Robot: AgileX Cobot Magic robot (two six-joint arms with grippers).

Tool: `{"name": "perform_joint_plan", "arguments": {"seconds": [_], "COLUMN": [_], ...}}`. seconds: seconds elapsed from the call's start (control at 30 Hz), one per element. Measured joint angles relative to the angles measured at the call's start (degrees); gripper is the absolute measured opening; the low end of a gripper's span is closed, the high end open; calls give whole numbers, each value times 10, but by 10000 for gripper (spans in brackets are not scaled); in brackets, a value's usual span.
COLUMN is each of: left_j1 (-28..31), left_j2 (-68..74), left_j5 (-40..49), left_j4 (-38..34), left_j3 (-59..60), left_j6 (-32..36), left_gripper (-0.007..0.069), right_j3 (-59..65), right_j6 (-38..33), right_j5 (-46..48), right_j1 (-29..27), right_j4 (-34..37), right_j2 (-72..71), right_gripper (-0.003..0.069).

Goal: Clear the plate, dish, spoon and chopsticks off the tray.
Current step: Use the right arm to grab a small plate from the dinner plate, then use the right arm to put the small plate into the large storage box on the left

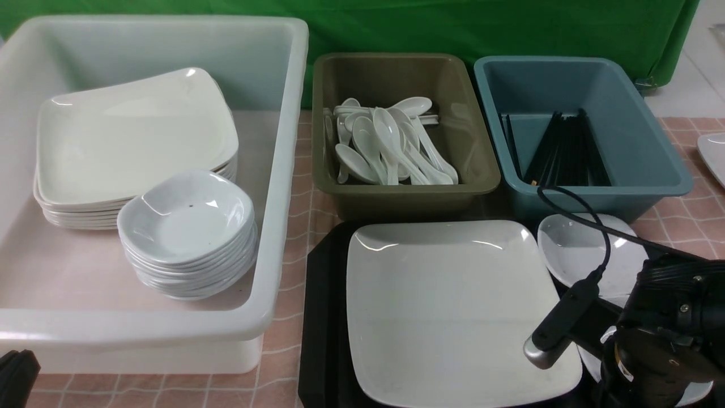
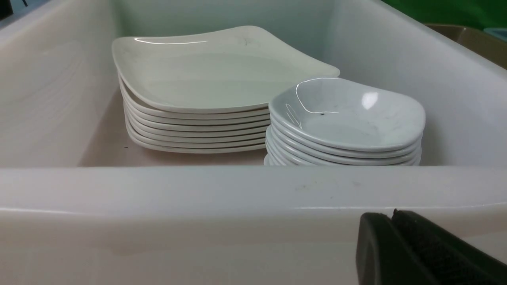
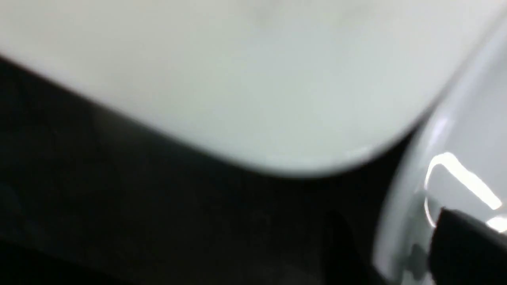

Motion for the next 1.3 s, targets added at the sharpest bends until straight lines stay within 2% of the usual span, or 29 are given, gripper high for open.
{"name": "perform_joint_plan", "arguments": {"seconds": [0.1, 0.37, 0.53, 0.73, 0.93, 1.1, 1.17, 1.23, 1.3], "left_j1": [0, 0, 0, 0, 0, 0, 0, 0, 0], "left_j2": [0, 0, 0, 0, 0, 0, 0, 0, 0], "left_j5": [0, 0, 0, 0, 0, 0, 0, 0, 0], "left_j4": [0, 0, 0, 0, 0, 0, 0, 0, 0], "left_j3": [0, 0, 0, 0, 0, 0, 0, 0, 0], "left_j6": [1, 1, 1, 1, 1, 0, 0, 0, 0], "left_gripper": [21, 21, 21, 21, 21, 21, 21, 21, 21], "right_j3": [-7, -50, -81, -146, -259, -350, -382, -415, -443], "right_j6": [-7, -6, -5, -22, -90, -157, -219, -327, -408], "right_j5": [7, 96, 143, 218, 276, 246, 203, 159, 129], "right_j1": [2, 7, 7, 7, 7, 7, 8, 19, 43], "right_j4": [-14, -9, -3, 47, 167, 295, 382, 521, 610], "right_j2": [0, 1, 1, -2, -84, -136, -139, -120, -85], "right_gripper": [204, 116, 87, 78, 78, 78, 78, 78, 78]}}
